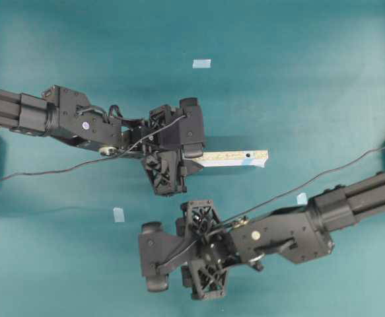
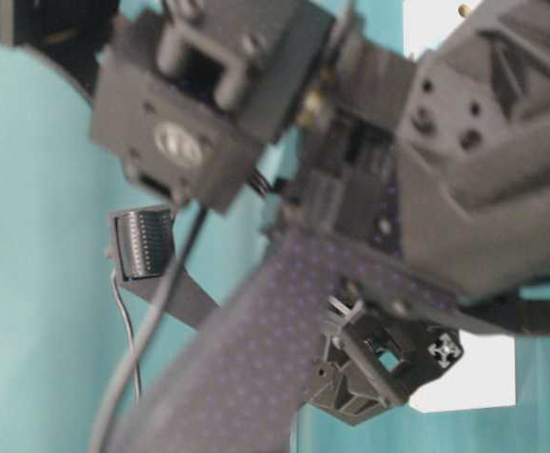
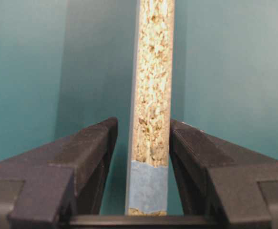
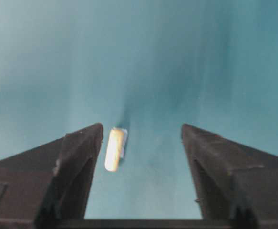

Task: Move the wooden board into place and insert the rod into its hole.
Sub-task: 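Move the right gripper over the wooden dowel and lower it, then close the right gripper on the wooden dowel, then lift the dowel with the right gripper and carry it toward the board's hole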

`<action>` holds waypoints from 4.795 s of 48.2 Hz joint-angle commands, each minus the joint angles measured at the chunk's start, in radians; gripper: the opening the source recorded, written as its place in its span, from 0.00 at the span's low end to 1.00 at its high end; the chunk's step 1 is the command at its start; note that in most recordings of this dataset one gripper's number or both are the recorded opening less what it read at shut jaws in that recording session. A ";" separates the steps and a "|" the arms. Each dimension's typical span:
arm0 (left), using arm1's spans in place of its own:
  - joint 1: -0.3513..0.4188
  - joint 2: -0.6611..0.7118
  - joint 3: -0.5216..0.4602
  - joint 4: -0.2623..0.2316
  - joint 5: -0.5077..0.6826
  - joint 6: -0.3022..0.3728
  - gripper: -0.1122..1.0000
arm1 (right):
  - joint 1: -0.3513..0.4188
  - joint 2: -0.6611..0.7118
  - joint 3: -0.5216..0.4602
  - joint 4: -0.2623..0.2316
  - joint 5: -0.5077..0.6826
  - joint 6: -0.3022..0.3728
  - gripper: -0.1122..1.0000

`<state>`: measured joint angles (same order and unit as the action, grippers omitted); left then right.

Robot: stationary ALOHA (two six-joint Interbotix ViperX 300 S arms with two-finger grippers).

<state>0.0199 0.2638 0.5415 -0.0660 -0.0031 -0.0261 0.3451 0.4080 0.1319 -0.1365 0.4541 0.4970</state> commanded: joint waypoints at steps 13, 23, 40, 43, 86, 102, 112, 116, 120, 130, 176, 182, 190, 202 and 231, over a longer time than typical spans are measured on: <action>-0.002 -0.040 -0.008 0.002 -0.008 -0.005 0.55 | 0.035 -0.002 -0.041 0.003 0.018 0.014 0.64; -0.002 -0.040 -0.012 0.002 -0.008 -0.006 0.55 | 0.035 0.009 -0.041 0.002 0.012 0.026 0.64; -0.002 -0.040 -0.014 0.002 -0.008 -0.008 0.55 | 0.034 0.009 -0.037 -0.015 0.006 0.107 0.64; -0.002 -0.040 -0.014 0.002 -0.008 -0.009 0.55 | 0.034 0.009 -0.035 -0.018 0.003 0.114 0.64; -0.008 -0.040 -0.014 0.002 -0.006 -0.011 0.55 | 0.034 0.015 -0.017 -0.037 -0.006 0.156 0.38; -0.009 -0.040 -0.014 0.000 -0.006 -0.012 0.55 | 0.032 0.025 -0.017 -0.037 -0.005 0.156 0.38; -0.008 -0.040 -0.014 0.000 -0.006 -0.012 0.55 | 0.034 0.025 -0.017 -0.041 -0.005 0.155 0.37; -0.008 -0.040 -0.014 0.000 -0.008 -0.012 0.55 | 0.032 0.025 -0.018 -0.052 -0.002 0.155 0.36; -0.009 -0.040 -0.012 0.000 -0.006 -0.012 0.55 | 0.034 0.025 -0.018 -0.072 -0.002 0.155 0.33; -0.012 -0.040 -0.011 0.002 -0.005 -0.012 0.55 | 0.034 0.018 -0.018 -0.146 0.006 0.153 0.18; -0.015 -0.038 -0.003 0.000 -0.003 -0.012 0.55 | -0.037 -0.311 0.316 -0.247 -0.345 0.149 0.18; -0.018 -0.038 -0.003 0.000 -0.003 -0.012 0.55 | -0.051 -0.357 0.377 -0.249 -0.405 0.149 0.18; -0.028 -0.040 -0.003 0.000 -0.003 -0.012 0.55 | -0.080 -0.413 0.425 -0.249 -0.448 0.149 0.18; -0.035 -0.040 0.000 0.000 -0.003 -0.014 0.55 | -0.147 -0.485 0.485 -0.249 -0.568 0.149 0.18; -0.035 -0.035 0.003 -0.002 -0.003 -0.014 0.54 | -0.272 -0.692 0.709 -0.249 -0.663 0.137 0.18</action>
<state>-0.0092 0.2623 0.5507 -0.0675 -0.0015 -0.0307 0.0936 -0.2301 0.8222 -0.3835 -0.1963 0.6351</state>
